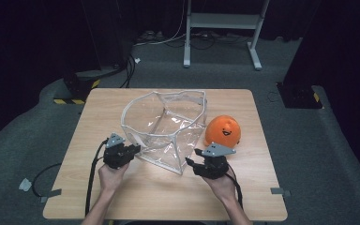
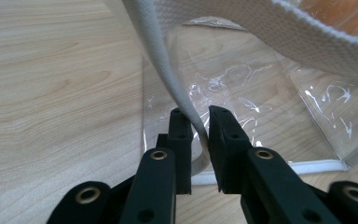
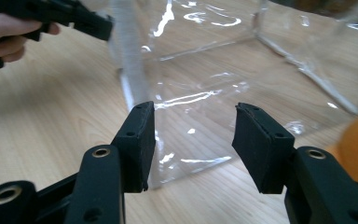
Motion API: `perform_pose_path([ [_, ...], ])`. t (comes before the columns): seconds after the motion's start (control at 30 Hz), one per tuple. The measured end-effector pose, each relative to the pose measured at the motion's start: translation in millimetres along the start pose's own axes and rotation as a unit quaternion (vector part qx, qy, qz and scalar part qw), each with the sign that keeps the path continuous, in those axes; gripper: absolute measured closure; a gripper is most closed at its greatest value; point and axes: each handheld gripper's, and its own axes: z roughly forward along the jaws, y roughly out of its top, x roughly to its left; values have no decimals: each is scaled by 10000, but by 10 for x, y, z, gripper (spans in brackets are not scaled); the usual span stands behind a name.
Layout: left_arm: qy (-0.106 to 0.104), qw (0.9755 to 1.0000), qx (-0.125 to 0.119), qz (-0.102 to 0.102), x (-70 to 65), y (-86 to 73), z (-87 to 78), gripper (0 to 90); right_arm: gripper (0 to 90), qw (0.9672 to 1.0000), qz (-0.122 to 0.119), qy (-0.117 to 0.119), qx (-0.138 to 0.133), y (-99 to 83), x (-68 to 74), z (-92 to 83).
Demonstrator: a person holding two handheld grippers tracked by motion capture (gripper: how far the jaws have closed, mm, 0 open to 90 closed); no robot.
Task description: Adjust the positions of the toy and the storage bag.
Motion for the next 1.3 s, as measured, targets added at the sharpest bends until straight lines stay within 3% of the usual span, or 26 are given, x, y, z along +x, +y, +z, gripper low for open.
perform_pose_path([
  [0.27, -71, 10000, 21, -45, 25, 14, -2, 851, 545, 9995, -117, 288, 62, 14, 129, 105],
  [0.33, -87, 9999, 30, -53, 31, 18, -2, 859, 612, 9992, -169, 349, 91, 24, 166, 146],
  [0.53, -93, 9999, 75, -17, 38, 25, -5, 865, 726, 9989, -271, 313, 205, 44, 232, 238],
  [0.57, -78, 9999, 85, 11, 40, 27, -6, 866, 776, 9992, -288, 187, 227, 53, 260, 252],
  [0.67, -65, 9999, 119, 21, 51, 42, -18, 867, 832, 9992, -322, 106, 231, 55, 277, 256],
  [1.0, 9, 9998, 168, 94, 102, 82, -53, 868, 875, 9987, -448, 76, 242, 66, 368, 283],
  [1.3, 112, 9998, 163, 17, 249, 138, -108, 868, 879, 9971, -662, 250, 270, 137, 559, 413],
])
